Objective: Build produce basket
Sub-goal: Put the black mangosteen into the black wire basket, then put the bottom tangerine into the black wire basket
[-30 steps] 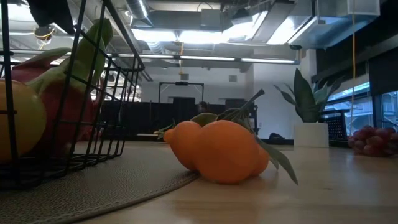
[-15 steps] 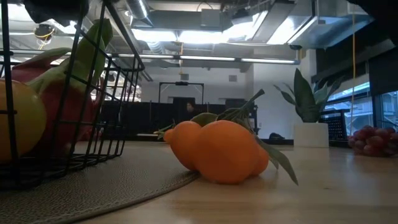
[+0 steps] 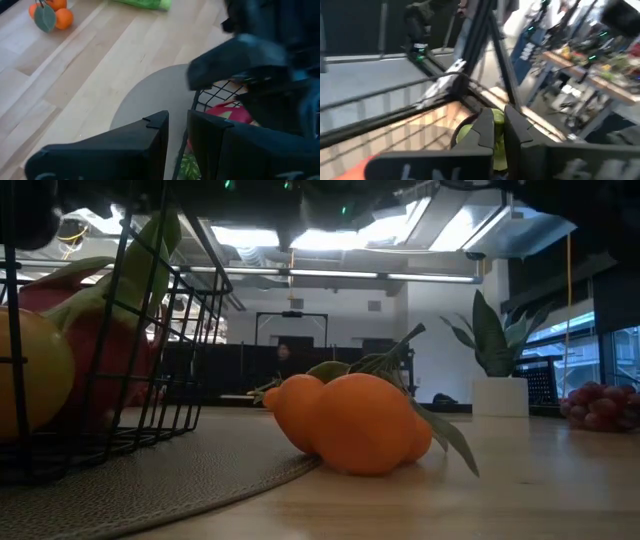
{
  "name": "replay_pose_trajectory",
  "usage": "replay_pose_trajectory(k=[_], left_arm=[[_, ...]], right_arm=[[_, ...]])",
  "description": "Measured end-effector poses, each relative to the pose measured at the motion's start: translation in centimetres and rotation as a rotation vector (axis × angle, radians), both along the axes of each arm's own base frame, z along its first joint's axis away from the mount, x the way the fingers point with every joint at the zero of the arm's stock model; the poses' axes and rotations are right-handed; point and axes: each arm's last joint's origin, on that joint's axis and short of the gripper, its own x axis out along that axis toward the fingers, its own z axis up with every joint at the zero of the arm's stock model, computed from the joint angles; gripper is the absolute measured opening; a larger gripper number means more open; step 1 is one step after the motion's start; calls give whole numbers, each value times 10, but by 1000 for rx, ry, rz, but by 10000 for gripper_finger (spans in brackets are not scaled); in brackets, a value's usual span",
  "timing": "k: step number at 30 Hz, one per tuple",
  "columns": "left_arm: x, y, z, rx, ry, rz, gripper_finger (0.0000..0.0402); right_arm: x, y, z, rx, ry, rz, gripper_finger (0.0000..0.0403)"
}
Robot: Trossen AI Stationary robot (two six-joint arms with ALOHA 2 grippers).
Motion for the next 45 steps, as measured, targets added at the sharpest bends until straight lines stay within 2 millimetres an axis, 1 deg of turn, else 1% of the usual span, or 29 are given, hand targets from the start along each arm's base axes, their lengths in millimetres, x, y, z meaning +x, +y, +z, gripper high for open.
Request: replay_pose_trajectory(k=[2,6,12,14,18,24,31,37,40,45], left_arm=[[0,0,0,-2,0,2,60],[0,0,0,-18,-2,15,59],[0,0,0,-19,-2,16,59],[0,0,0,-30,-4,25,60],[0,0,0,-38,-5,32,60],[0,0,0,-39,-5,32,59],[0,0,0,-39,-4,32,60],[0,0,0,-38,-3,32,59],[0,0,-1,-34,1,32,59],[-3,3,-4,-24,35,61,60]], right_arm=[[4,-2,-10,-2,-22,-39,0],[9,-3,-35,-9,0,-72,0],[12,-2,-58,-16,45,-73,0],[12,-1,-61,-18,55,-71,0],[12,1,-62,-25,57,-67,5],[12,1,-63,-34,61,-66,41],[11,2,-63,-34,61,-63,69],[12,2,-59,-29,32,-64,72],[10,2,-44,-17,18,-68,66],[4,1,-5,67,9,-78,55]])
